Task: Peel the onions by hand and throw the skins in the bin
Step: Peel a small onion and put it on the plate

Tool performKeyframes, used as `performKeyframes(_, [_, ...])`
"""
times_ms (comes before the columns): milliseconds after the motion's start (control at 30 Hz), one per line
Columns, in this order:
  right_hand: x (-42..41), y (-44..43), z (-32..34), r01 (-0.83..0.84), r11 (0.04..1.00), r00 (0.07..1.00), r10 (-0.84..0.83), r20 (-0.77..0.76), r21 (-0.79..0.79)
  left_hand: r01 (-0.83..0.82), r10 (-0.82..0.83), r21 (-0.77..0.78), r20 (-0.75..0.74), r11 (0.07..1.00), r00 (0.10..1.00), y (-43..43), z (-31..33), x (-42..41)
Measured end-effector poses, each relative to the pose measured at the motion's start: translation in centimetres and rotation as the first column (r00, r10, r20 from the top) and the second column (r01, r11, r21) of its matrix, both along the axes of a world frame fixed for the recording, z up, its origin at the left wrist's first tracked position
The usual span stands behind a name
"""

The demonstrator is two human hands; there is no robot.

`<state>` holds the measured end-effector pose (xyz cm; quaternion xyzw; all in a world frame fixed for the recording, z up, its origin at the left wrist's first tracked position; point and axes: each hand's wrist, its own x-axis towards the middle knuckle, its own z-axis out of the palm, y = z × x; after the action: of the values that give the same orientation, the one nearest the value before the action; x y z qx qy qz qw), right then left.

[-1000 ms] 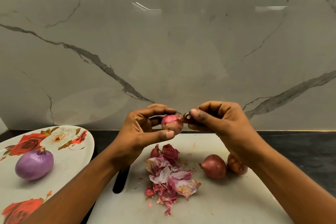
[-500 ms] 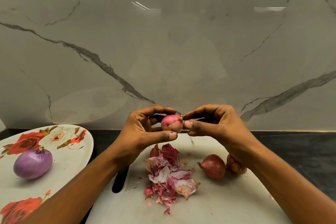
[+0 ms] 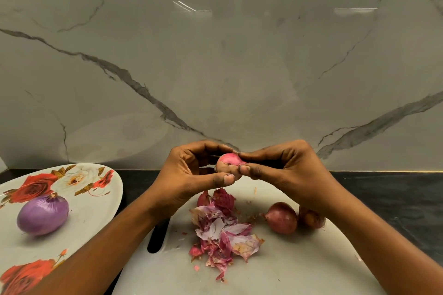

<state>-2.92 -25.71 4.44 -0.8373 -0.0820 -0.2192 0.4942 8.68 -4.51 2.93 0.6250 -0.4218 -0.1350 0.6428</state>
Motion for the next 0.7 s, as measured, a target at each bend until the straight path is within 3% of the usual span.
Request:
performKeyframes(400, [0.5,0.3,-0.8,0.150,0.962,0.977,-0.109,0.182,-0.227,0.038,-0.038,-0.013,-0.066,0.999,0.997,-0.1,-0.4,0.5])
performKeyframes(700, [0.1,-0.2,0.2,0.190,0.979,0.978,-0.182,0.098,-0.073,0.126,-0.137,-0.089,-0.140,0.988,0.981,0.3,-0.2,0.8])
